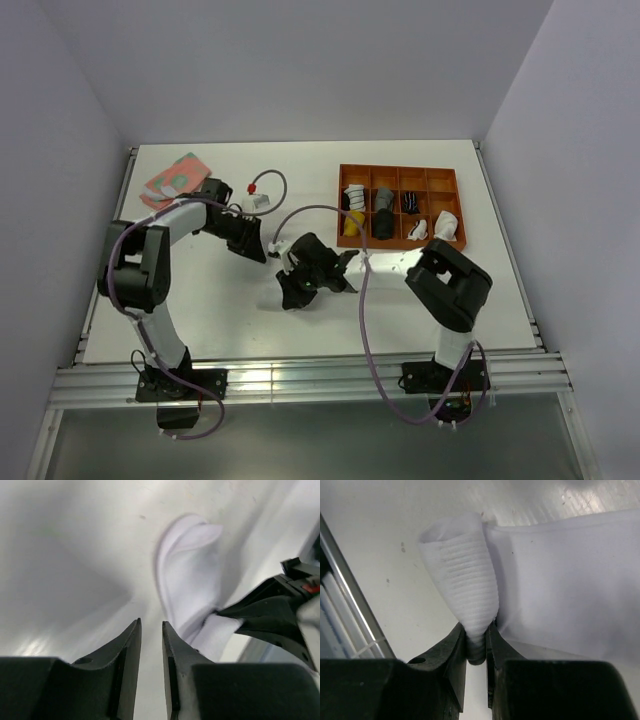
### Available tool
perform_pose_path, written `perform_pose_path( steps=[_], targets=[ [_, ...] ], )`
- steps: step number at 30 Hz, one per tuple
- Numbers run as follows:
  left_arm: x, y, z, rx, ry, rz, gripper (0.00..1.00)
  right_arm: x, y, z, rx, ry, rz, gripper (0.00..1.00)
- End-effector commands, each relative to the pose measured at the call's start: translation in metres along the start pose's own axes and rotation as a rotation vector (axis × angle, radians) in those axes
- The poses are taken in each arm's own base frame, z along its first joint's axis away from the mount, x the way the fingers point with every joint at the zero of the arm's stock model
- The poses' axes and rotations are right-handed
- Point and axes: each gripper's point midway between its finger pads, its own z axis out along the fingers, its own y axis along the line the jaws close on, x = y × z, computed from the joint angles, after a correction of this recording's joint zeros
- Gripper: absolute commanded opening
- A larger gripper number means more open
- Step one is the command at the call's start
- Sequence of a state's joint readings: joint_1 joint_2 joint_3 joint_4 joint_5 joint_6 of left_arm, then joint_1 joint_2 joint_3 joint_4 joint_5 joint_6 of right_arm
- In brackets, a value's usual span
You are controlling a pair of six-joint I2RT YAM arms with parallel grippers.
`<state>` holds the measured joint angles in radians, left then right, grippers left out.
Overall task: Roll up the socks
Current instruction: Roll the sock at the center of the board.
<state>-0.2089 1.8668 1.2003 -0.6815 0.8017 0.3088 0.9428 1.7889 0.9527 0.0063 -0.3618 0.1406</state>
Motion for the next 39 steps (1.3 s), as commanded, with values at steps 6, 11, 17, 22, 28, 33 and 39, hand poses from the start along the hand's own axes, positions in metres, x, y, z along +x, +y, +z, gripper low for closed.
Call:
perform_pose_path(
  steps=[6, 11, 17, 22, 28, 33, 39],
  targets=[
    [-0.03, 0.014, -0.047, -0.277, -0.225, 0.22, 0.3, 0.009, 0.001, 0.01, -0.223, 0.2, 0.233, 0.02],
    [-0.029, 0.009, -0.068, -0.384, -0.295, 0.386, 0.35, -0.01, -0.007, 0.003, -0.314, 0.203, 0.369, 0.03],
    [-0.025, -0.007, -0.082, -0.458, -0.352, 0.628, 0.54, -0.015, -0.021, -0.003, -0.325, 0.257, 0.467, 0.04],
    [-0.018, -0.02, -0.073, -0.471, -0.316, 0.815, 0.6, -0.02, -0.03, -0.004, -0.315, 0.29, 0.521, 0.04],
    [0.007, -0.046, -0.052, -0.472, -0.309, 1.09, 0.72, -0.019, -0.035, -0.004, -0.332, 0.308, 0.557, 0.04],
    [0.026, -0.045, -0.03, -0.436, -0.234, 1.135, 0.91, -0.019, -0.04, -0.004, -0.326, 0.312, 0.568, 0.04],
    [0.034, -0.052, -0.013, -0.399, -0.224, 1.2, 0.91, -0.018, -0.042, -0.002, -0.332, 0.319, 0.576, 0.04]
  ],
)
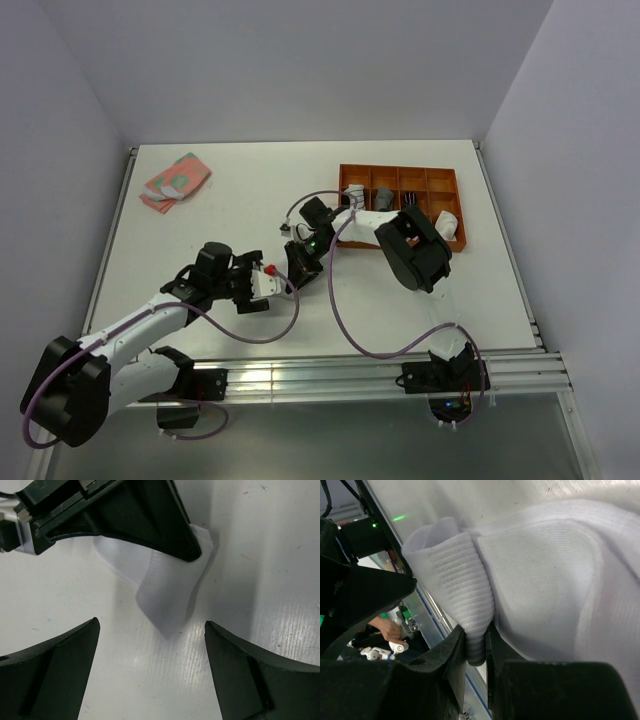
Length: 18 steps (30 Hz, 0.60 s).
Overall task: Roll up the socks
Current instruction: Roll the sock at the center of the board.
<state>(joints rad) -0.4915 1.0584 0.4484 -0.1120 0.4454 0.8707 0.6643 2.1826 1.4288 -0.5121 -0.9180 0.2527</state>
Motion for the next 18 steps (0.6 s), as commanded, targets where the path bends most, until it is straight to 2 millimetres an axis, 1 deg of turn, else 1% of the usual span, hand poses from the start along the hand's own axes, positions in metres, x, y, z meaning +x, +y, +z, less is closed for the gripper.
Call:
perform_pose_path(
  steps=[1, 5, 6, 12, 13, 15, 16, 18],
  targets=[
    [-0.011, 0.007, 0.005, -0.028, -0.043, 0.084, 0.91, -0.003, -0.008, 0.0, 0.023, 0.008, 0.019, 0.04],
    [-0.011, -0.005, 0.012, 0.001, -0.045, 0.1, 0.9, -0.003, -0.009, 0.0, 0.019, 0.009, 0.022, 0.03],
    [-0.016, -0.002, 0.016, -0.015, -0.06, 0.12, 0.9, -0.002, -0.01, 0.0, 0.018, 0.01, 0.025, 0.03],
    [-0.016, -0.01, 0.027, 0.006, -0.055, 0.124, 0.86, -0.002, -0.01, -0.002, 0.02, 0.004, 0.016, 0.02],
    [-0.018, -0.008, 0.029, -0.001, -0.06, 0.125, 0.85, -0.002, -0.009, -0.003, 0.019, 0.004, 0.017, 0.02],
    [-0.014, -0.009, 0.034, 0.007, -0.047, 0.107, 0.83, -0.001, -0.01, -0.003, 0.018, 0.006, 0.014, 0.01],
    [-0.016, -0.006, 0.035, -0.004, -0.053, 0.11, 0.82, -0.001, -0.009, -0.004, 0.018, 0.005, 0.015, 0.01],
    [-0.01, -0.009, 0.04, 0.019, -0.032, 0.089, 0.79, 0.0, -0.011, -0.004, 0.021, 0.006, 0.01, 0.01]
  ],
)
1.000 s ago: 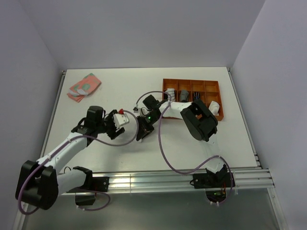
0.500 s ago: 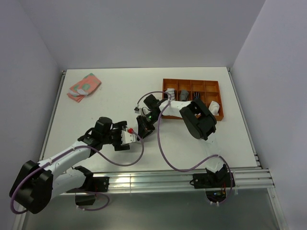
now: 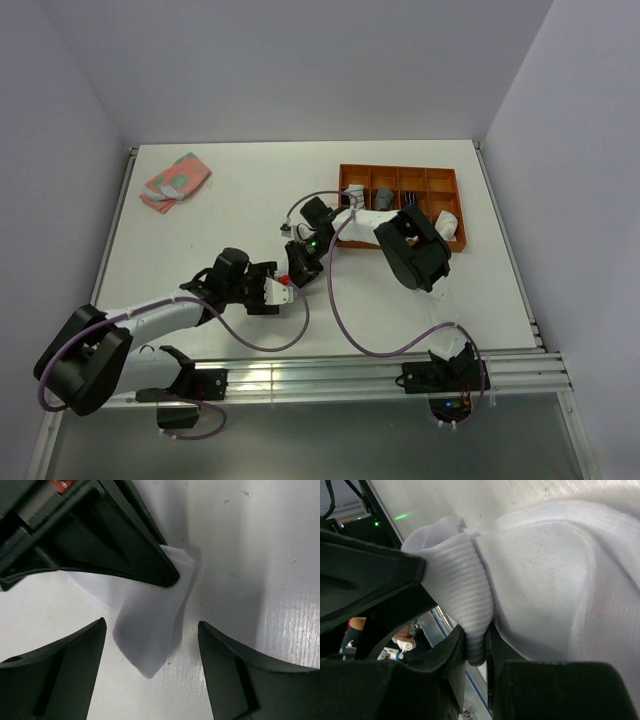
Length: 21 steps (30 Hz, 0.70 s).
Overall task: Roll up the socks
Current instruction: Roll the sock at the center of the board.
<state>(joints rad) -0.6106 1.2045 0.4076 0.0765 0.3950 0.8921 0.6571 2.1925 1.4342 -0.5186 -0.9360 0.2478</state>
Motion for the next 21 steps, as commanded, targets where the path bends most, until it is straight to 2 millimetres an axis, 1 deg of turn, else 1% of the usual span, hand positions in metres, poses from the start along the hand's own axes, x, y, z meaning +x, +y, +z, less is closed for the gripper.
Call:
perform_pose_path(
  steps=[1, 4, 5, 6, 11, 12, 13, 14, 15, 19, 20, 21],
  targets=[
    [-0.007, 0.014, 0.007, -0.025, -0.014, -0.011, 0.75, 0.001, -0.009, -0.003, 0.034, 0.001, 0.003, 0.0],
    [0.0, 0.01, 0.012, -0.01, 0.012, -0.025, 0.7, 0.001, -0.009, -0.005, 0.034, 0.002, 0.001, 0.0],
    [0.001, 0.012, 0.013, -0.02, 0.009, -0.016, 0.7, 0.001, -0.009, -0.005, 0.034, 0.0, -0.005, 0.0],
    [0.002, 0.009, 0.013, -0.013, 0.011, -0.016, 0.7, 0.001, -0.009, -0.005, 0.034, 0.001, -0.008, 0.0],
    [0.005, 0.0, 0.014, 0.024, 0.015, -0.014, 0.63, 0.003, -0.011, -0.006, 0.034, 0.005, -0.002, 0.0],
    [0.006, 0.0, 0.015, 0.03, 0.019, -0.016, 0.59, 0.003, -0.011, -0.005, 0.033, 0.006, -0.004, 0.0],
    [0.008, -0.002, 0.016, 0.042, 0.024, -0.016, 0.5, 0.004, -0.01, -0.005, 0.033, 0.006, -0.005, 0.0],
    [0.012, -0.006, 0.017, 0.061, 0.041, -0.017, 0.46, 0.004, -0.011, -0.005, 0.034, 0.004, -0.005, 0.0],
    [0.014, -0.011, 0.017, 0.086, 0.05, -0.025, 0.37, 0.003, -0.011, -0.006, 0.032, 0.0, -0.006, 0.0],
    [0.018, -0.018, 0.017, 0.13, 0.073, -0.04, 0.24, 0.002, -0.011, -0.006, 0.038, 0.0, -0.01, 0.0],
    [0.021, -0.023, 0.017, 0.158, 0.093, -0.058, 0.21, 0.0, -0.012, -0.007, 0.043, -0.004, -0.018, 0.0],
    [0.022, -0.026, 0.015, 0.192, 0.119, -0.092, 0.14, 0.0, -0.016, -0.008, 0.073, -0.009, -0.013, 0.02]
  ],
)
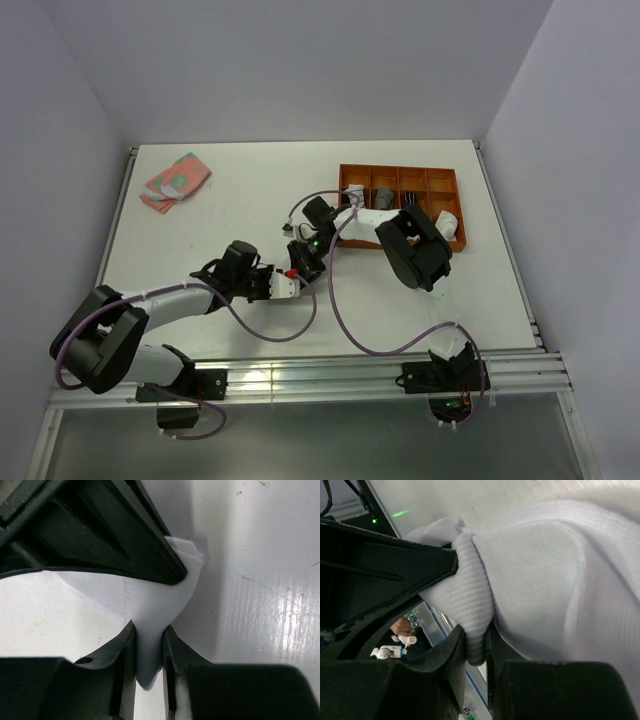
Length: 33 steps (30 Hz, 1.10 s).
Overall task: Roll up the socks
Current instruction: Roll the sock at the center of the board.
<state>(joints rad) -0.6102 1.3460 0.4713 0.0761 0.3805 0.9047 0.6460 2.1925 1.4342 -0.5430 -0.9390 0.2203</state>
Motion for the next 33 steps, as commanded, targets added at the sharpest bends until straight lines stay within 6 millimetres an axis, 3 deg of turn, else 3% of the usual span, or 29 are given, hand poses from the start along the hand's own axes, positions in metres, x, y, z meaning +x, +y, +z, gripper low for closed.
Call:
perform_pose_path(
  steps=[1, 2, 3, 5, 8, 12, 20, 22, 29, 33],
  targets=[
    [0.011, -0.028, -0.001, 0.167, 0.079, -0.084, 0.1, -0.004, -0.013, -0.005, 0.086, -0.023, -0.016, 0.03],
    [0.015, -0.037, 0.0, 0.215, 0.105, -0.118, 0.07, -0.005, -0.014, -0.006, 0.104, -0.03, -0.015, 0.1],
    [0.01, -0.032, 0.001, 0.223, 0.111, -0.135, 0.03, -0.011, -0.021, -0.008, 0.153, -0.057, -0.025, 0.14],
    [0.021, -0.051, -0.004, 0.317, 0.177, -0.202, 0.0, -0.016, -0.017, -0.016, 0.192, -0.101, -0.041, 0.26],
    [0.025, -0.059, -0.007, 0.377, 0.241, -0.278, 0.0, -0.027, -0.015, -0.03, 0.258, -0.185, -0.067, 0.36],
    [0.028, -0.06, -0.012, 0.396, 0.298, -0.369, 0.0, -0.04, -0.01, -0.047, 0.326, -0.303, -0.091, 0.41],
    [0.029, -0.075, -0.026, 0.501, 0.404, -0.521, 0.0, -0.051, -0.02, -0.087, 0.525, -0.516, -0.017, 0.44],
    [0.027, -0.073, -0.029, 0.51, 0.438, -0.564, 0.0, -0.053, -0.012, -0.097, 0.524, -0.564, -0.023, 0.44],
    [0.021, -0.07, -0.031, 0.582, 0.533, -0.675, 0.0, -0.043, -0.018, -0.128, 0.629, -0.702, 0.028, 0.44],
    [0.013, -0.071, -0.032, 0.65, 0.571, -0.744, 0.0, -0.036, -0.01, -0.141, 0.626, -0.768, 0.011, 0.44]
  ],
)
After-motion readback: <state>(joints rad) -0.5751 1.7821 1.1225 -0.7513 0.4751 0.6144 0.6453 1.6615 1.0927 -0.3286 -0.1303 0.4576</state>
